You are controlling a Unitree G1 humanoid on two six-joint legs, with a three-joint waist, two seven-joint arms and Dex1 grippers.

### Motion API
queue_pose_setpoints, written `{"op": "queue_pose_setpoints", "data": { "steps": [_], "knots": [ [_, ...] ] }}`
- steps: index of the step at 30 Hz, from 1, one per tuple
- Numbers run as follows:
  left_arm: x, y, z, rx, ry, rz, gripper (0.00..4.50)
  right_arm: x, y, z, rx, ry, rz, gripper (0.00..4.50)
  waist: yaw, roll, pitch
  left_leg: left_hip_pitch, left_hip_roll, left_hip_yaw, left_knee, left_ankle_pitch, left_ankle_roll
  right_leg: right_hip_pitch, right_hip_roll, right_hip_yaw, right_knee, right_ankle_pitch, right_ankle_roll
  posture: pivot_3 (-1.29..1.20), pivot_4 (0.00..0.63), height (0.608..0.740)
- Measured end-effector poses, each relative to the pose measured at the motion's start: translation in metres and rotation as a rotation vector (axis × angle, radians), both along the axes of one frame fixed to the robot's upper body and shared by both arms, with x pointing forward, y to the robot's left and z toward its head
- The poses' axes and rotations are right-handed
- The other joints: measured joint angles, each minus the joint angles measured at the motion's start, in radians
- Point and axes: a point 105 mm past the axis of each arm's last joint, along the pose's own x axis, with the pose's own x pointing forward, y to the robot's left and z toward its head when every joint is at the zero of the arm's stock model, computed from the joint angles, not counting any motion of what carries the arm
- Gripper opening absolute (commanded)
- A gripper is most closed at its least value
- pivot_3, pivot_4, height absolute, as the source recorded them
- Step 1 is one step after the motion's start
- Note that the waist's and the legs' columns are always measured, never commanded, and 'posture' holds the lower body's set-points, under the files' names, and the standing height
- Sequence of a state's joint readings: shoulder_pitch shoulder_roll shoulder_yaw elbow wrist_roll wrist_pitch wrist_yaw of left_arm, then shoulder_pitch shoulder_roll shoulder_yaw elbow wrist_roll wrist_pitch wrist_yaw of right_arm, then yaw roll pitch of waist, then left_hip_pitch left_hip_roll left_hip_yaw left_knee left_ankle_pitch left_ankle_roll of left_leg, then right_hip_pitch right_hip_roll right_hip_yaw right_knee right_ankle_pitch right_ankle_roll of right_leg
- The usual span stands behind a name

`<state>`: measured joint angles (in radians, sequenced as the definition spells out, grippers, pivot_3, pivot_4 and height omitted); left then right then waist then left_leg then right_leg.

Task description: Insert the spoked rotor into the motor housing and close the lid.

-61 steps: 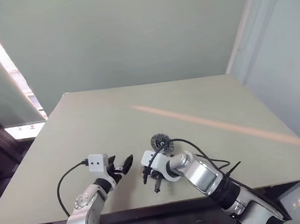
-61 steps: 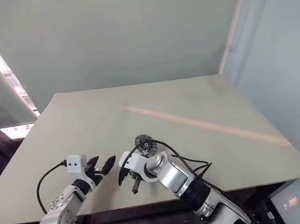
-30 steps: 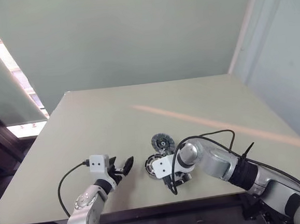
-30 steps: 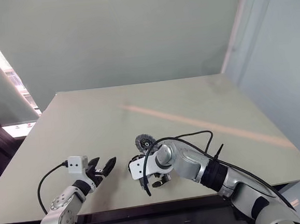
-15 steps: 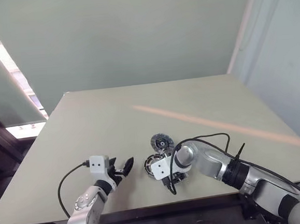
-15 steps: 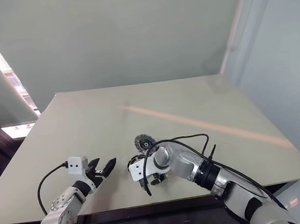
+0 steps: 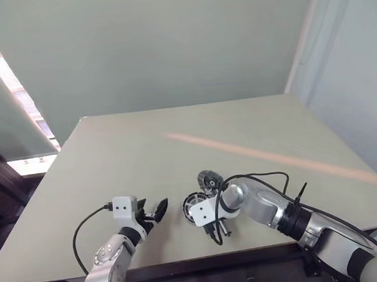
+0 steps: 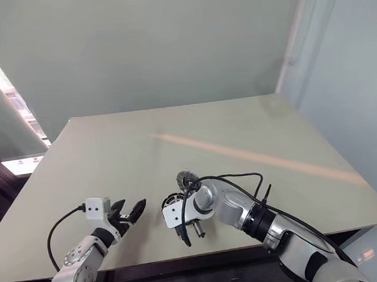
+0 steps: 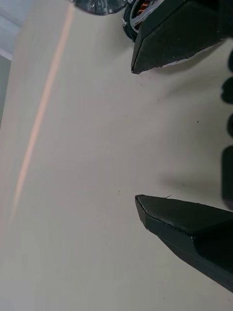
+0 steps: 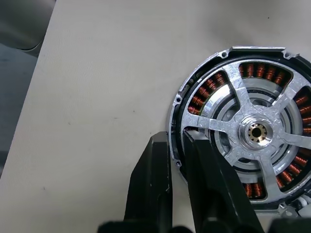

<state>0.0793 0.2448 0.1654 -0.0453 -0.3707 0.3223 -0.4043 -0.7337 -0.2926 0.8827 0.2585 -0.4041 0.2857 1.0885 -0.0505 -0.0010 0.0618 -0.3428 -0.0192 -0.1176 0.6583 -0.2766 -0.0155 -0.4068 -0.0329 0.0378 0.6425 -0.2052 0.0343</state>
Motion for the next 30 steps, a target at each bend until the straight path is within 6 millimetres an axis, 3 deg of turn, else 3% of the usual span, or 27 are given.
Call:
{"op": "queue_pose_setpoints", "data": {
  "steps": [10,21,30],
  "knots": [
    [0.000,-0.001,0.000,-0.004,-0.001,0.002,4.29,-0.007,0.011,0.009,0.080,0.084,-0.116,0.09,0.001,0.000,0.000,-0.001,0.000,0.000,-0.001,0.000,0.000,-0.001,0.000,0.000,0.000,0.000,0.000,0.00,0.000,0.740],
    [0.002,0.000,0.002,-0.003,-0.010,0.003,4.29,-0.023,0.037,0.022,0.156,0.253,-0.477,0.09,0.001,0.000,0.000,-0.004,-0.001,-0.001,-0.001,0.000,0.000,-0.004,0.000,0.000,-0.001,0.000,0.000,0.00,0.000,0.740],
    [0.005,0.000,0.002,-0.008,-0.014,0.005,4.29,-0.022,0.049,0.025,0.204,0.277,-0.675,0.09,0.001,0.000,0.000,-0.006,-0.001,-0.001,-0.001,0.000,0.000,-0.006,-0.001,0.000,-0.001,0.000,0.001,0.00,0.000,0.740]
  ]
}}
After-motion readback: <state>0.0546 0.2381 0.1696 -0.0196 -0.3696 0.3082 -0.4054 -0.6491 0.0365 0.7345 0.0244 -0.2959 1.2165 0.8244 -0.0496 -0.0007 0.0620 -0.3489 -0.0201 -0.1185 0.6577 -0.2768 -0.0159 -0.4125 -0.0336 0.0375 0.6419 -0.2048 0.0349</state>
